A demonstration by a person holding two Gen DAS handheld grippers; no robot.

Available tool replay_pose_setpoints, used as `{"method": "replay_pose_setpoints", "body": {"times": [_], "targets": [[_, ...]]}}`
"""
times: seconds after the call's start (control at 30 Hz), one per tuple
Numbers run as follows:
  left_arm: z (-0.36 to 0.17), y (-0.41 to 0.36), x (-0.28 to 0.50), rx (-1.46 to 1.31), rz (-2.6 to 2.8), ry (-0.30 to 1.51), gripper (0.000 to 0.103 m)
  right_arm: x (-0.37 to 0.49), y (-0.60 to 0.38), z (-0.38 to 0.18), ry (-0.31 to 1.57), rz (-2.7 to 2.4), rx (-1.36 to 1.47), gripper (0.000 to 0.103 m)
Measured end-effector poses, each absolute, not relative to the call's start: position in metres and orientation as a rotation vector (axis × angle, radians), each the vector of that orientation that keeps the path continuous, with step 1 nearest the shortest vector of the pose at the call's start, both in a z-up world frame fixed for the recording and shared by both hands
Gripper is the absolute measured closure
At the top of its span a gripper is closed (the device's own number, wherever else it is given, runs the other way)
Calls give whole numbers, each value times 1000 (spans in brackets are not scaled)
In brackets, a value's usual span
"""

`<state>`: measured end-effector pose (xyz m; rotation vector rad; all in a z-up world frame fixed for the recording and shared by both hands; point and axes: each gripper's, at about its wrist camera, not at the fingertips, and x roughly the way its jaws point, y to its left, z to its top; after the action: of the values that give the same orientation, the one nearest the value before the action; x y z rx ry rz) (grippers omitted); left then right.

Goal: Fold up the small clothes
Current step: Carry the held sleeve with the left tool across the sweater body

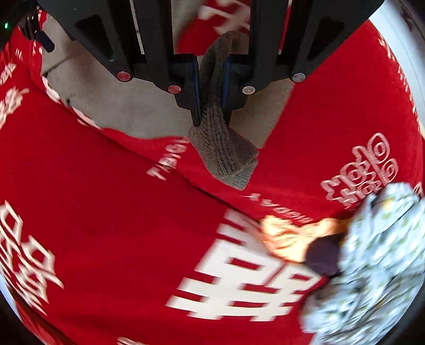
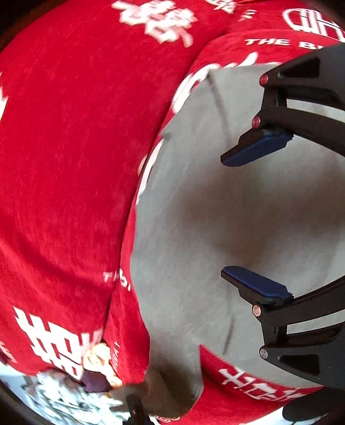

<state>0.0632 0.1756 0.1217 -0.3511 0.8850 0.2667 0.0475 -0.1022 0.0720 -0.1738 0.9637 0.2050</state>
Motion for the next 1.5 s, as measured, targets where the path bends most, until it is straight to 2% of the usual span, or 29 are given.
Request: {"method": "replay_pose_setpoints", "body": {"times": [0.47, 0.97, 1.5], "targets": [[155, -13, 67, -152, 65, 901, 89, -9, -216, 66, 946, 132, -30, 23], [165, -118, 26, 5, -85, 891, 89, -37, -280, 55, 926, 81, 92, 23], [119, -189, -10, 164, -182, 958, 89, -42, -320, 48, 932, 48, 159, 24]]}}
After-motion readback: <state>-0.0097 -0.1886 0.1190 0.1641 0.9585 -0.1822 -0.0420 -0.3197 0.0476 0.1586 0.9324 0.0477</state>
